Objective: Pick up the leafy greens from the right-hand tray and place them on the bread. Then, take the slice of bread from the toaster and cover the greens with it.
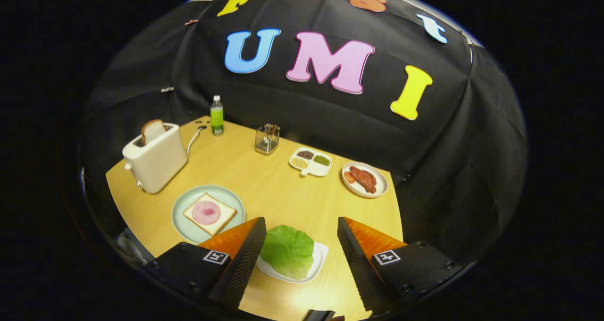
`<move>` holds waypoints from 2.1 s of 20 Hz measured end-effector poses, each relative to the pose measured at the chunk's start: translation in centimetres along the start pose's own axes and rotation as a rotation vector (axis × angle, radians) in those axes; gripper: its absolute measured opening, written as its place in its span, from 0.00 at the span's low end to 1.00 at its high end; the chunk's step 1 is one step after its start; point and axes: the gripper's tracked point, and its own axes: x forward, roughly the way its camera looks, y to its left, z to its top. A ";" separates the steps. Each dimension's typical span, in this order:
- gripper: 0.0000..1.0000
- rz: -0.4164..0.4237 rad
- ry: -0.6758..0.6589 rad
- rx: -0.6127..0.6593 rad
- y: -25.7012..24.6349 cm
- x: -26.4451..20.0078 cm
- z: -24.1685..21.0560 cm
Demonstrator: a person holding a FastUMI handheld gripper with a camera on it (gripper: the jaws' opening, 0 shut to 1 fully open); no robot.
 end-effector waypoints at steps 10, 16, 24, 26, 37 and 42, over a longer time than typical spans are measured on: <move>0.64 0.166 0.282 0.013 1.5 9.6 -12.2; 0.58 0.211 0.381 0.033 2.8 11.6 -14.6; 0.09 0.160 0.405 0.080 1.2 11.1 -14.5; 0.06 0.139 0.359 0.108 1.0 10.4 -13.1; 0.06 0.210 0.223 0.166 6.2 4.2 -4.5; 0.06 0.295 0.193 0.154 12.4 3.9 -1.1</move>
